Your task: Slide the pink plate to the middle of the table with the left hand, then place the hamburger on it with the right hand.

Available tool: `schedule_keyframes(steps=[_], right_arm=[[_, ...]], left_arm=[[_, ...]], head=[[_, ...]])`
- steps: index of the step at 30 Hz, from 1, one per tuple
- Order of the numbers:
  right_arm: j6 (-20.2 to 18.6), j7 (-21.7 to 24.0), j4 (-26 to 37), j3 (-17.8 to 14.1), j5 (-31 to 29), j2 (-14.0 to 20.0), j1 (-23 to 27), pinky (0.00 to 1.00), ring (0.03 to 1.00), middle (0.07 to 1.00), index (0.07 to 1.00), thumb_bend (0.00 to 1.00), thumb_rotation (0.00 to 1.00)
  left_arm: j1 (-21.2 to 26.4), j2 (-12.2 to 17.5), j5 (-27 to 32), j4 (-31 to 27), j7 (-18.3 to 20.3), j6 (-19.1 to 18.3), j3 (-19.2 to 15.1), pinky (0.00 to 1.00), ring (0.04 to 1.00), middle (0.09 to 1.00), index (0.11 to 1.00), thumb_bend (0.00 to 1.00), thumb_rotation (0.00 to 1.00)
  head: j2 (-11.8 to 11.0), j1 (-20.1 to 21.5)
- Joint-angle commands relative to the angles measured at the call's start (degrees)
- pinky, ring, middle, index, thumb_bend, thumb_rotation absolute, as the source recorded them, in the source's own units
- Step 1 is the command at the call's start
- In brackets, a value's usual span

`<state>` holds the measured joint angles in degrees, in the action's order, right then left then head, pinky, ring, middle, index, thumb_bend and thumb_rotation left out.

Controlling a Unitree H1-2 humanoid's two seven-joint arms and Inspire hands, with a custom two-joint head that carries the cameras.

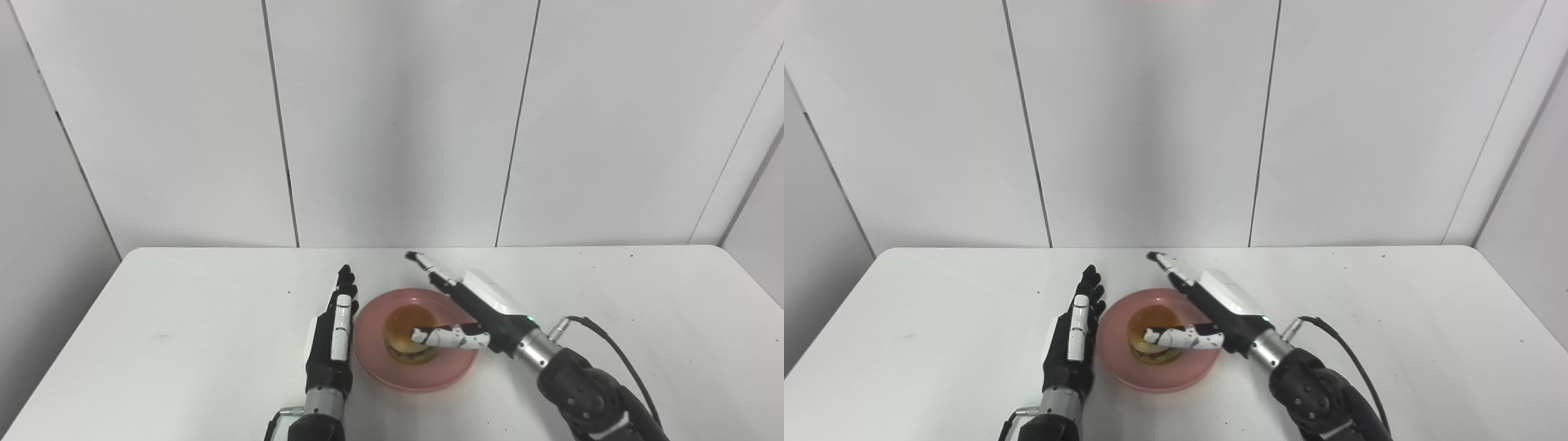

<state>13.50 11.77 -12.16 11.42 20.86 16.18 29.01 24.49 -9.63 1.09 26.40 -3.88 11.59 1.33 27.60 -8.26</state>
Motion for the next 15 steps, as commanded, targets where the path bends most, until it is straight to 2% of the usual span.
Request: schedule_keyframes(steps=[1, 4, 6, 8, 10, 12, 15], right_arm=[[1.84, -4.42, 2.42, -2.75, -2.07, -1.63, -0.58, 0.91, 1.000, 1.000, 1.000, 0.73, 0.82], [2.33, -6.89, 1.59, -5.95, -6.79, -4.70, -2.22, 0.97, 1.000, 1.000, 1.000, 0.66, 0.83], [1.97, -7.30, 0.08, -8.50, -12.41, -7.28, -3.10, 0.99, 1.000, 1.000, 1.000, 0.66, 0.87], [2.10, -6.87, -1.24, -10.36, -17.46, -9.39, -3.87, 1.00, 1.000, 1.000, 1.000, 0.70, 0.85], [2.17, -7.03, -1.99, -11.52, -20.17, -11.16, -4.69, 1.00, 1.000, 1.000, 1.000, 0.66, 0.88], [1.39, -7.00, -1.86, -12.17, -22.09, -12.44, -5.59, 1.00, 1.000, 1.000, 1.000, 0.67, 0.88], [1.23, -6.97, -1.81, -12.42, -23.31, -13.25, -6.74, 1.00, 1.000, 1.000, 1.000, 0.67, 0.93]], left_arm=[[-2.13, 1.28, 0.23, -0.36, 0.43, 0.42, -0.59, 1.00, 1.000, 1.000, 0.954, 0.56, 1.00], [-2.70, 1.47, 0.65, -1.17, 0.58, 0.07, -0.90, 1.00, 1.000, 1.000, 0.951, 0.57, 1.00], [-2.92, 1.66, 0.12, -1.35, 0.28, 0.48, -0.90, 1.00, 1.000, 1.000, 0.949, 0.58, 1.00], [-3.02, 1.92, -0.29, -1.39, 0.22, 1.00, -0.83, 1.00, 1.000, 1.000, 0.953, 0.58, 1.00], [-3.13, 2.20, -0.49, -1.54, 0.39, 1.35, -0.69, 1.00, 1.000, 1.000, 0.969, 0.59, 1.00], [-3.27, 2.44, -0.64, -1.75, 0.48, 1.59, -0.56, 1.00, 1.000, 1.000, 0.993, 0.58, 1.00], [-3.21, 2.67, -1.08, -1.51, 0.11, 2.17, -0.44, 1.00, 1.000, 1.000, 0.999, 0.57, 1.00]], head=[[0.06, -0.03], [0.12, 0.18], [0.16, 0.49], [0.16, 0.74], [0.15, 0.90], [0.12, 0.93], [0.19, 1.02]])
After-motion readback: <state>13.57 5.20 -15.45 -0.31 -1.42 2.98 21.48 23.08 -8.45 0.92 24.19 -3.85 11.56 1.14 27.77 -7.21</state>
